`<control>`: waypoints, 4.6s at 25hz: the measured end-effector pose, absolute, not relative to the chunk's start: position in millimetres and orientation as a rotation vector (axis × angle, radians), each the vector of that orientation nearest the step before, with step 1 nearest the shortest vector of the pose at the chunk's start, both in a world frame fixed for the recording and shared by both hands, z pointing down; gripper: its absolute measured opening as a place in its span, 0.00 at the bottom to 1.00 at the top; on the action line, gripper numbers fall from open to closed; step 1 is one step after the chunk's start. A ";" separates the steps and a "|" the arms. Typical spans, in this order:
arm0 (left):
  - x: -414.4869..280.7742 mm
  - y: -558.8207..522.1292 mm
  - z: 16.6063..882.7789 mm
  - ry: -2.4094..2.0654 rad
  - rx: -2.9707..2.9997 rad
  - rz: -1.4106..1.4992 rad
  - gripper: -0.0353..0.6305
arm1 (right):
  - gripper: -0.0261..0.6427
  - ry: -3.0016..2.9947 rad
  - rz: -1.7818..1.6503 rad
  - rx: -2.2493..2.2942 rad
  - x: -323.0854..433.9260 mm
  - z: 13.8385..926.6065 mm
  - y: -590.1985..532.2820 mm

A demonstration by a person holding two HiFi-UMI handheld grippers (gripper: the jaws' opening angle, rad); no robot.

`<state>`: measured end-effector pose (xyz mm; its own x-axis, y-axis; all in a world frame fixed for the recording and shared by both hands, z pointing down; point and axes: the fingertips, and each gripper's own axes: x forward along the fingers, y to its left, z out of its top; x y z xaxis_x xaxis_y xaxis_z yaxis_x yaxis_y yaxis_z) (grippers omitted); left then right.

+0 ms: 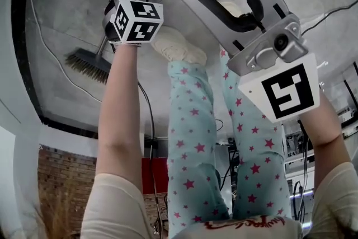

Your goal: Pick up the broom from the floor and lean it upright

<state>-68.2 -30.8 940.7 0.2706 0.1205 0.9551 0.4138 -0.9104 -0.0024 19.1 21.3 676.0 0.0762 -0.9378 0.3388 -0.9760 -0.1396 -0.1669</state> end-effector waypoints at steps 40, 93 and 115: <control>-12.7 -144.3 514.2 0.224 -3.046 -0.943 0.18 | 0.08 -1.979 0.316 2.348 52.3 331.3 -25.7; 159.8 -356.4 373.0 0.962 -3.188 -0.895 0.18 | 0.08 -2.173 0.288 2.102 233.9 140.4 -251.5; 169.1 -382.2 373.9 0.408 -3.290 -1.042 0.39 | 0.08 -2.060 0.321 2.235 227.8 118.2 -316.1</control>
